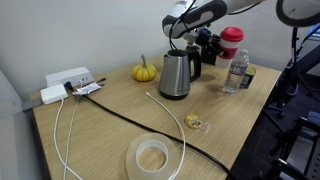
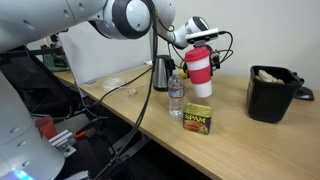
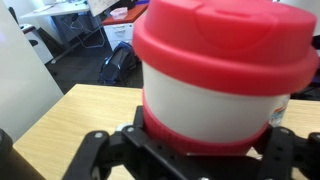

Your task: Move the pink and white coffee cup to the right side of the table

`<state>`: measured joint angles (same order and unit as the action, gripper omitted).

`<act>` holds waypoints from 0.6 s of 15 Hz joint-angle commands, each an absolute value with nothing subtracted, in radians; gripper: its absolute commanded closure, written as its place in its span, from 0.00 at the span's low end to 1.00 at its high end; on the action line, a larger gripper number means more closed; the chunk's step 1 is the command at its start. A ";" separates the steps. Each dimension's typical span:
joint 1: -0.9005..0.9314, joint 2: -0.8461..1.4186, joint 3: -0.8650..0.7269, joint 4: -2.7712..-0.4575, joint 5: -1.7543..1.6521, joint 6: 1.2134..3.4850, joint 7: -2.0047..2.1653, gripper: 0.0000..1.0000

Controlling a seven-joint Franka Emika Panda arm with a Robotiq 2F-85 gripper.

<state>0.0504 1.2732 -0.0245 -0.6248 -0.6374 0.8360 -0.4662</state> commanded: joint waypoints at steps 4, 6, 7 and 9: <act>0.042 1.332 -0.055 -0.505 -0.561 0.799 -0.503 0.33; 0.042 1.337 -0.063 -0.494 -0.535 0.798 -0.502 0.33; 0.045 1.310 -0.044 -0.553 -0.571 0.824 -0.479 0.08; 0.045 1.318 -0.048 -0.540 -0.561 0.824 -0.479 0.08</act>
<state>0.0451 1.3182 -0.0478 -0.5402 -0.5614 0.8235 -0.4788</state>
